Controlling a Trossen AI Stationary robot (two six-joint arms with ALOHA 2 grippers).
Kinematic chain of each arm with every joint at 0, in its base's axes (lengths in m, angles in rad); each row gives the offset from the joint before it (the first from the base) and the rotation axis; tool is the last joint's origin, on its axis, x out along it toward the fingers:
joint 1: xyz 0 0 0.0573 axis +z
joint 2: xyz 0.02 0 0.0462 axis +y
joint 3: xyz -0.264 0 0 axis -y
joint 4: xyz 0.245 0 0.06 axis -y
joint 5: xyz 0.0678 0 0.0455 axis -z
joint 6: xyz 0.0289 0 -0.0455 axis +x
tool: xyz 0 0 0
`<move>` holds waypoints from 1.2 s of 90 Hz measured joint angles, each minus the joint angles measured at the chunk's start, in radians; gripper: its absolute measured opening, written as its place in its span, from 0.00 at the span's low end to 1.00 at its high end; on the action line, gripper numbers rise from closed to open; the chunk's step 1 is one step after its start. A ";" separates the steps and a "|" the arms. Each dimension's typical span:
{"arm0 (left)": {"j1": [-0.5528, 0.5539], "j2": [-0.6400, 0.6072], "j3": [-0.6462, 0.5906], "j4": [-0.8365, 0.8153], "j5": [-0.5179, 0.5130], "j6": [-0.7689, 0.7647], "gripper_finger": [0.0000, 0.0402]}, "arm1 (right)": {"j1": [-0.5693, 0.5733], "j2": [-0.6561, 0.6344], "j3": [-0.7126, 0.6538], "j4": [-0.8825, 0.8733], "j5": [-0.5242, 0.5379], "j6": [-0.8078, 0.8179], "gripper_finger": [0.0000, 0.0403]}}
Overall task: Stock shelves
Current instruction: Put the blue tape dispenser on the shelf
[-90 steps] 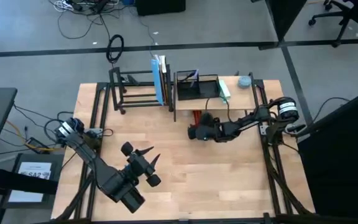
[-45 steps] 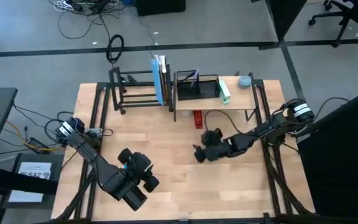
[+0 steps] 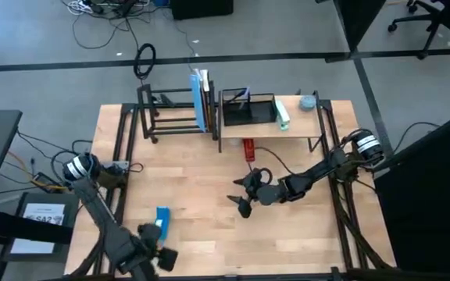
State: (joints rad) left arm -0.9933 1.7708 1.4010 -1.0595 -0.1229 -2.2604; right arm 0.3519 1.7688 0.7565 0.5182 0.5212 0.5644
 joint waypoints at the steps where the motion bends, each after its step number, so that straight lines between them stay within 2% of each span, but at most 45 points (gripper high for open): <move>1: -0.001 0.003 0.001 -0.002 0.004 0.000 0.77 | 0.000 0.002 0.000 0.000 -0.004 0.000 0.73; 11: 0.005 0.054 0.001 -0.082 0.013 -0.002 0.82 | 0.000 0.029 0.000 0.014 -0.021 0.006 0.73; 24: 0.023 0.112 0.001 -0.229 0.013 0.001 0.83 | 0.007 0.031 0.000 0.022 -0.028 0.009 0.73; 44: 0.067 0.148 -0.003 -0.242 -0.047 0.005 0.83 | 0.007 0.029 0.000 0.052 -0.028 0.002 0.73; 52: 0.084 0.148 -0.053 -0.208 -0.058 0.005 0.83 | 0.001 0.029 0.000 0.076 -0.027 -0.001 0.73; 67: 0.112 0.143 -0.198 0.037 -0.057 0.001 0.83 | -0.002 0.029 0.000 0.085 -0.028 0.001 0.73; 77: 0.111 0.138 -0.247 0.118 -0.112 0.016 0.82 | -0.002 0.029 0.000 0.085 -0.039 -0.003 0.73; 91: 0.134 0.124 -0.235 0.144 -0.181 0.205 0.71 | 0.002 0.016 0.000 0.066 -0.091 -0.057 0.73; 108: 0.214 0.122 -0.221 0.248 -0.220 0.673 0.48 | 0.006 -0.079 0.000 -0.100 -0.180 -0.135 0.73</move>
State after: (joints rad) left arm -0.7791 1.8923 1.1797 -0.8111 -0.3429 -1.5879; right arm 0.3580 1.6893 0.7563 0.4183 0.3415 0.4298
